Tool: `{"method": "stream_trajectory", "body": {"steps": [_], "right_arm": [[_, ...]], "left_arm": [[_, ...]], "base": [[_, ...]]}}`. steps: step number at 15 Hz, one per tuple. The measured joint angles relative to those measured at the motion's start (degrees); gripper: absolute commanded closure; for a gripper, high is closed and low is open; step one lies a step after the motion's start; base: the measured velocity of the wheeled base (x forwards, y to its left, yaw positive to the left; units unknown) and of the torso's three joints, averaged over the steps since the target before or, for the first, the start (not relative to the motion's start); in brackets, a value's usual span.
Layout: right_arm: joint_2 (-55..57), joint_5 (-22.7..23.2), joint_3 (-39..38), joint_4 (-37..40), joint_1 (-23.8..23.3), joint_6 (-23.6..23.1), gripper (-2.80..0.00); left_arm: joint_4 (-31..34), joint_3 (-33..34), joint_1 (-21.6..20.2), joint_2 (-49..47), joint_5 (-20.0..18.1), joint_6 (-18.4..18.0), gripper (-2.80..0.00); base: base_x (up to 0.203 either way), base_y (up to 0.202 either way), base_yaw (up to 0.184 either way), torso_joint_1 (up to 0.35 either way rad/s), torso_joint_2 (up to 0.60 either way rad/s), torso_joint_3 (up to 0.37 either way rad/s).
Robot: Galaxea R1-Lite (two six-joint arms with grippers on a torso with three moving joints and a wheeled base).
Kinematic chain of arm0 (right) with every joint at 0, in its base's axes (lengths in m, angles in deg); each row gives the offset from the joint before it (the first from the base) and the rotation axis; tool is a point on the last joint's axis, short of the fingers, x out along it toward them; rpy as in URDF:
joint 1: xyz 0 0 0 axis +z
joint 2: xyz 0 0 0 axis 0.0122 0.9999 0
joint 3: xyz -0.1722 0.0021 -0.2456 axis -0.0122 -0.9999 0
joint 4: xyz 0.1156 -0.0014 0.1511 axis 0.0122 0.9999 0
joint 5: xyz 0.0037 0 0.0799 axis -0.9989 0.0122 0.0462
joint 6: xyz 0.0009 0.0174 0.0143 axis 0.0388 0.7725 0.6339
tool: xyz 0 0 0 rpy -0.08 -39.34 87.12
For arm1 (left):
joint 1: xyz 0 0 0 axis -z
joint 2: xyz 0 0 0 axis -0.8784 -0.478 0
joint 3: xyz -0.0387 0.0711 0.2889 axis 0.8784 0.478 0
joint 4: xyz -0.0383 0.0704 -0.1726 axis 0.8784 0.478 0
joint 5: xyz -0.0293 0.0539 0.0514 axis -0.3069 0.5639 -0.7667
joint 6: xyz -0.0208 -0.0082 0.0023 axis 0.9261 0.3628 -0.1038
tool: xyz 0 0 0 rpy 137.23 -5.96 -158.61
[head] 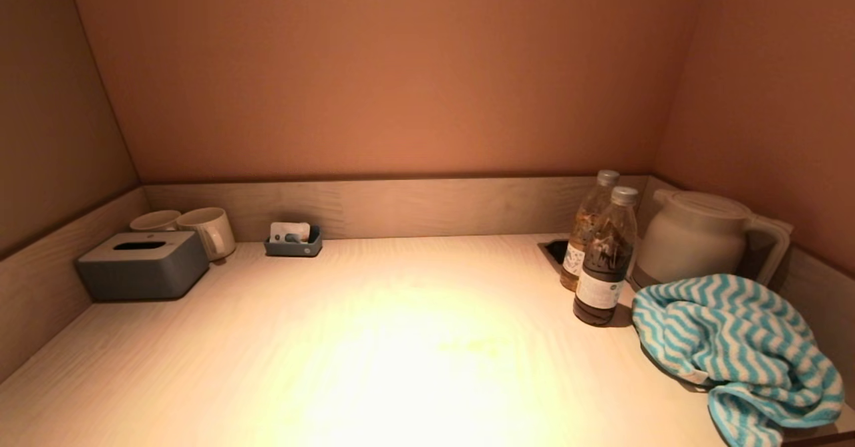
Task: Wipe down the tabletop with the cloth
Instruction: Pick up the tablecloth
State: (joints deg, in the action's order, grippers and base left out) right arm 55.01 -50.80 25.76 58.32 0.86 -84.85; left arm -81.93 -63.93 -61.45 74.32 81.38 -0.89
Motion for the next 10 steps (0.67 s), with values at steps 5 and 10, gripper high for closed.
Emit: {"method": "stream_trajectory", "body": {"steps": [5,10], "right_arm": [[0.0,0.0,0.0,0.0,0.0,-0.1,0.0],[0.0,-0.1,0.0,0.0,0.0,0.0,0.0]], "left_arm": [[0.0,0.0,0.0,0.0,0.0,0.0,0.0],[0.0,0.0,0.0,0.0,0.0,0.0,0.0]], "base": [[0.0,0.0,0.0,0.0,0.0,0.0],[0.0,0.0,0.0,0.0,0.0,0.0]]}}
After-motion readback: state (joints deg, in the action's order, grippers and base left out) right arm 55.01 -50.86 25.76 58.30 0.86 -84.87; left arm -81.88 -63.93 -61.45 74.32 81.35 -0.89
